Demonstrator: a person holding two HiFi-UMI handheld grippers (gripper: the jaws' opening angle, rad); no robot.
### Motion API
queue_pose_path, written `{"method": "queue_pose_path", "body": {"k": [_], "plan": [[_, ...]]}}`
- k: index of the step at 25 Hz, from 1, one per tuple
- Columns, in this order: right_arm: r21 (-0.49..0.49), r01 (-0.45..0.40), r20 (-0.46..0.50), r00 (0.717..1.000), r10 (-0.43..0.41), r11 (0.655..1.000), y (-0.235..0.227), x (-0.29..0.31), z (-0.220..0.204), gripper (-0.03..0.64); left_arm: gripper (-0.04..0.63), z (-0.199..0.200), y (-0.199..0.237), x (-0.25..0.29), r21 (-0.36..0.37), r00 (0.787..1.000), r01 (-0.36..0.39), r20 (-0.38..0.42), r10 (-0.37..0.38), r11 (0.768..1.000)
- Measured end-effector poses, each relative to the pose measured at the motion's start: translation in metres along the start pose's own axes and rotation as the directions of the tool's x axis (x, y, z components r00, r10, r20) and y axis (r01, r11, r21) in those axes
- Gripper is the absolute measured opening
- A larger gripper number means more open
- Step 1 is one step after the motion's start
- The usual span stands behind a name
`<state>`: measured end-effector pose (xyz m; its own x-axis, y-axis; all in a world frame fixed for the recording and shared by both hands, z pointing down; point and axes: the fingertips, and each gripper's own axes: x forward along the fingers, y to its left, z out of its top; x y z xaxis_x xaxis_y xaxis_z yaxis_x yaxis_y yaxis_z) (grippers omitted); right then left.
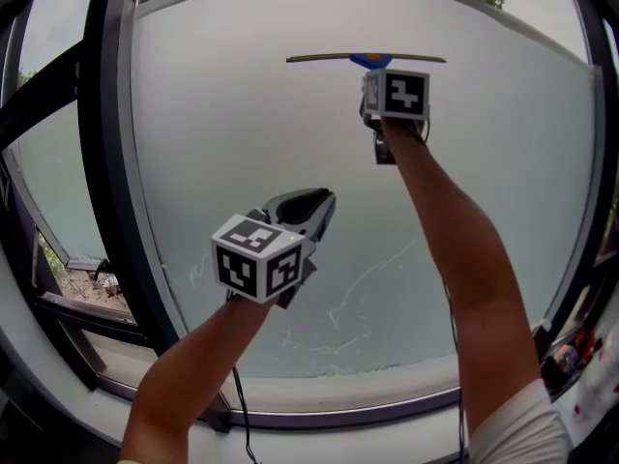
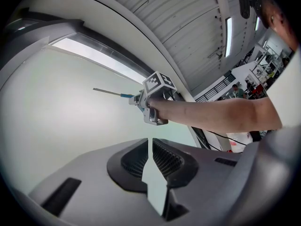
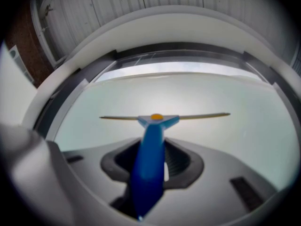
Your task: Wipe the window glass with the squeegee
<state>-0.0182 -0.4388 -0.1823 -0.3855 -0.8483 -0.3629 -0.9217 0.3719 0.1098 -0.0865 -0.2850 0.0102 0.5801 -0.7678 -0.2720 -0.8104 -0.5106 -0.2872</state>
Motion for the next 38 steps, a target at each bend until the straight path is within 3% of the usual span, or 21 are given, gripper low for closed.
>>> {"method": "queue_pose_path", "body": {"k": [20, 24, 28, 38], "plan": [[0.016, 0.0, -0.047, 0.999, 0.001, 1.0, 0.002, -0.016, -0.034, 0.151, 0.052, -0.016, -0.011, -0.006, -0.043, 1.0, 0.012, -0.022, -0.012, 0.999], [-0.001, -0.012, -0.017, 1.0, 0.012, 1.0, 0.008, -0.017, -0.032, 0.151, 0.052, -0.019, -0.01, -0.007, -0.053, 1.0, 0.014, -0.025, -0.015, 0.998], [0.015, 0.003, -0.068, 0.998, -0.002, 1.0, 0.005, -0.021, -0.048, 0.15, 0.052, -0.021, -0.014, -0.008, -0.059, 1.0, 0.016, -0.025, -0.018, 0.998], [0.014, 0.005, -0.09, 0.996, -0.003, 1.0, 0.008, -0.029, -0.066, 0.152, 0.052, -0.031, -0.016, -0.011, -0.079, 0.999, 0.023, -0.032, -0.025, 0.997]]}}
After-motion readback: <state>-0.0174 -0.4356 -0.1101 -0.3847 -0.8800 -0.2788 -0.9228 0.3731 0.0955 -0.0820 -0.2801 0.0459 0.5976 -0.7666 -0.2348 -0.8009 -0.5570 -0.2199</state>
